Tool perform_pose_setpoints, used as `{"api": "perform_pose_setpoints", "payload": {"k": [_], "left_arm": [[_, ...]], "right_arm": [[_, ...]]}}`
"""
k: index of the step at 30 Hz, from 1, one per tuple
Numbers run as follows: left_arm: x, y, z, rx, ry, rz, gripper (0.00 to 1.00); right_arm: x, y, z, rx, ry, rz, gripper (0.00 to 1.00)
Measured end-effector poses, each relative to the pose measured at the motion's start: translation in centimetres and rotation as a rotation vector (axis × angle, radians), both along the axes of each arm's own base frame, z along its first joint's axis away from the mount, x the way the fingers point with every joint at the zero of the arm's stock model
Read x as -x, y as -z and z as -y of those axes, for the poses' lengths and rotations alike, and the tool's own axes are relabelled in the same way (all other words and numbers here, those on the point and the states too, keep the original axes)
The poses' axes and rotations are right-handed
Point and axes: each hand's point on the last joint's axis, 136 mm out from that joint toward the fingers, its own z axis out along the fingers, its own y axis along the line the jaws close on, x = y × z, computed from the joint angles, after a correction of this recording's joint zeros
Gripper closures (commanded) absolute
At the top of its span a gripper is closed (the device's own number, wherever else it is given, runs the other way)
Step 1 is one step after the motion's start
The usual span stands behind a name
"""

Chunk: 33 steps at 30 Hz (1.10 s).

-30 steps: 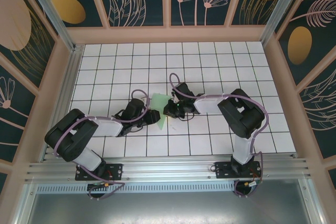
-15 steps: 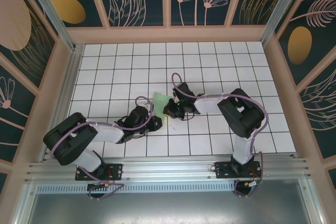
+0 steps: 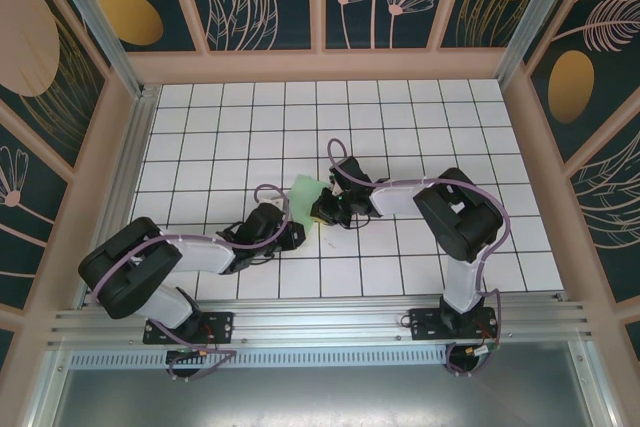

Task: Fold a paper plane with a square sheet of paper (pick it up from the middle)
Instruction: Fold the wing for the fifth time at the center of the table.

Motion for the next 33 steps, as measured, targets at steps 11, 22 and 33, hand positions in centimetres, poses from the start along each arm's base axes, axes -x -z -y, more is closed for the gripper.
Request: {"api": "perform_pose_setpoints", "payload": {"k": [11, 22, 33], "left_arm": [[-0.6, -0.5, -0.5, -0.01, -0.036, 0.028, 0.81], [-0.6, 0.2, -0.8, -0.07, -0.019, 0.02, 0.95], [-1.2, 0.0, -0.8, -0.205, 0.102, 0.115, 0.96]], "right_arm": [[0.0, 0.0, 0.0, -0.002, -0.001, 0.001, 0.89], [0.0, 0.0, 0.0, -0.003, -0.001, 0.001, 0.85], [-2.2, -3.6, 1.7, -0.04, 0.07, 0.055, 0.59]]}}
